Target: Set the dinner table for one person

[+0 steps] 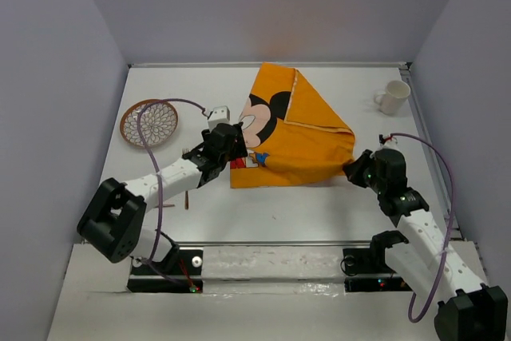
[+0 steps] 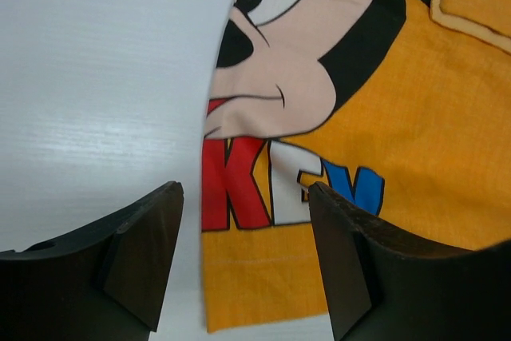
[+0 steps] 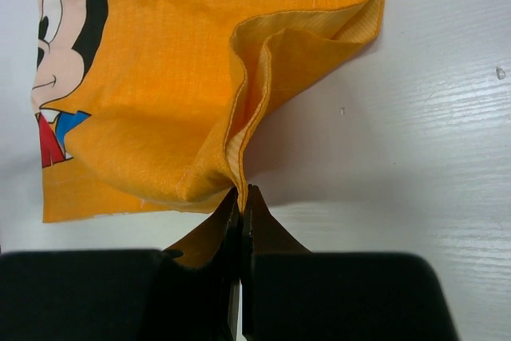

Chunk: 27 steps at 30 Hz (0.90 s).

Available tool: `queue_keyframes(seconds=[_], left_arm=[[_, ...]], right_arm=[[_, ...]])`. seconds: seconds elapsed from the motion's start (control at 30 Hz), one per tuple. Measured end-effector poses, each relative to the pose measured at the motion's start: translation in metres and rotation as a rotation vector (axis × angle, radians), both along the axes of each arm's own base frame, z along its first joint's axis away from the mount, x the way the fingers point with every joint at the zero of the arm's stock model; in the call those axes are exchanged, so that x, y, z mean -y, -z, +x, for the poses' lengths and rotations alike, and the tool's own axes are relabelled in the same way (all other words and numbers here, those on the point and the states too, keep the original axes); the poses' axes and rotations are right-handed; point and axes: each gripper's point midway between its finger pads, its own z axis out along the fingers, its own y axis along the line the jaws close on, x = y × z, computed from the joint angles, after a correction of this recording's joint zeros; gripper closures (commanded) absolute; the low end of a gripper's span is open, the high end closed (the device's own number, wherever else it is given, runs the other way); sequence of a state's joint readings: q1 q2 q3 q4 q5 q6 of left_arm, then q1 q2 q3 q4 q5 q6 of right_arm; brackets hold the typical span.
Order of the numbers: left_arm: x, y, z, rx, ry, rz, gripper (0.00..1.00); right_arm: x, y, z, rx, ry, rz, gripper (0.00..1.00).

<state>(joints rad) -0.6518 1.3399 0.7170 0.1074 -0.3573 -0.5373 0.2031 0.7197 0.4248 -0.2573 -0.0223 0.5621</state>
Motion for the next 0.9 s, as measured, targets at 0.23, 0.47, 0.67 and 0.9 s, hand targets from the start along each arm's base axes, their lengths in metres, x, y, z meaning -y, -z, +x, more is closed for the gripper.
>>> queue_keyframes(seconds=[0.23, 0.47, 0.67, 0.9], left_arm=[[0.001, -0.015, 0.086, 0.025, -0.063, 0.021, 0.21], [0.038, -0.018, 0.183, 0.055, 0.003, 0.054, 0.16], [0.076, 0.006, 0.249, 0.050, 0.110, 0.113, 0.16], [0.091, 0.037, 0.292, 0.017, 0.124, 0.192, 0.18]], right_arm=[[-0.042, 0.007, -0.020, -0.085, -0.197, 0.152, 1.00], [-0.085, 0.027, -0.063, -0.241, -0.448, 0.218, 1.00], [-0.082, 0.031, -0.075, -0.247, -0.440, 0.223, 1.00], [-0.077, 0.028, -0.072, -0.227, -0.405, 0.209, 1.00]])
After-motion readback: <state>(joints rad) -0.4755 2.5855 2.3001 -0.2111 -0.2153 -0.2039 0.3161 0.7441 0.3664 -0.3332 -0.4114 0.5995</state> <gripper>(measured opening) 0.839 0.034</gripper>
